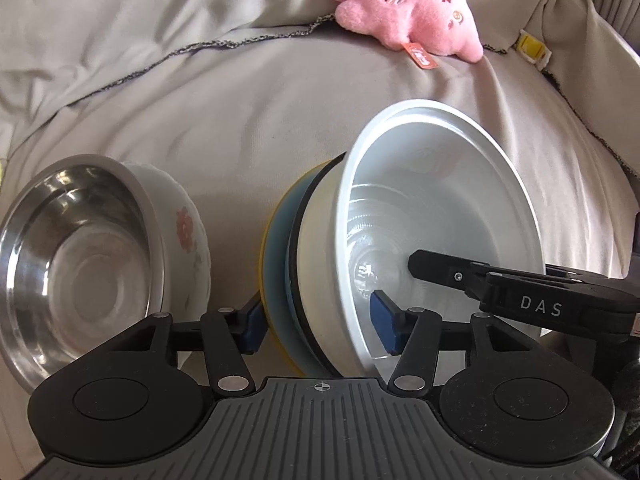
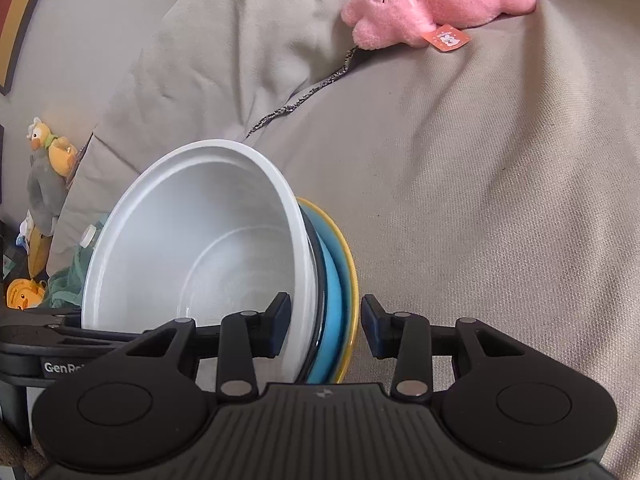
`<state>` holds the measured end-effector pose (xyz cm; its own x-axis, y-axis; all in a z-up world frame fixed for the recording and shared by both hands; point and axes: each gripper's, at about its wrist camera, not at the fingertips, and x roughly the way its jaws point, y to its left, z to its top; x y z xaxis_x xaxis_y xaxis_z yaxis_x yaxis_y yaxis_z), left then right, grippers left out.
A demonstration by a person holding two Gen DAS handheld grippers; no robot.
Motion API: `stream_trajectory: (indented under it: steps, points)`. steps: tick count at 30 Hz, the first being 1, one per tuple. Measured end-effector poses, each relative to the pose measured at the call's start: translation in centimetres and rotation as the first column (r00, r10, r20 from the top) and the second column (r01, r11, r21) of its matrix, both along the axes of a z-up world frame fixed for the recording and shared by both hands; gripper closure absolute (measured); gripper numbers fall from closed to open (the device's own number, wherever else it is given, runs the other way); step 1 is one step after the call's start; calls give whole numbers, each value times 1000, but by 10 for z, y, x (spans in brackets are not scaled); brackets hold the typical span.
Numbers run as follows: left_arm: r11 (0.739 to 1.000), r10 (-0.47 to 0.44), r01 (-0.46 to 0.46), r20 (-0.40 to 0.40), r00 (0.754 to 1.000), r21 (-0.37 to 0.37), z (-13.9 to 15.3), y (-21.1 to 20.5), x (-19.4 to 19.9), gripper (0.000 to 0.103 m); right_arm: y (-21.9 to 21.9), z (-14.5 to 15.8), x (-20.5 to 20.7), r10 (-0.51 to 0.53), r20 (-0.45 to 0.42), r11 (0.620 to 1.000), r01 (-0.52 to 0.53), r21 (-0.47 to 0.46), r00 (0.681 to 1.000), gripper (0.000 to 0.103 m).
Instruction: Organize plates and bowls
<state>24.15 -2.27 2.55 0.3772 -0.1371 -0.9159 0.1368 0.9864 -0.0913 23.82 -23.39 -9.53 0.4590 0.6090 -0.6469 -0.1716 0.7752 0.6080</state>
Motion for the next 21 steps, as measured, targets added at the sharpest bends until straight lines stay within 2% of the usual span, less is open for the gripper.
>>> stream_trajectory:
  steps: [7,11,16,21]
  points:
    - [999,-33,33,31,999,19,1,-7,0,44,-3,-1,2,8,-43,1000,-8,7,999,65]
    - [1000,-10,10,15,1000,26,-6,-1,6,46,7,3,3,19,-38,1000,-20,-21,999,66]
    - [1000,17,-17,-10,1000,17,-9,7,11,48,17,1,15,50,-92,999,-49,15,994,60]
    - [999,46,-46,-39,998,13,-11,10,18,47,20,0,13,44,-81,999,-42,23,996,58]
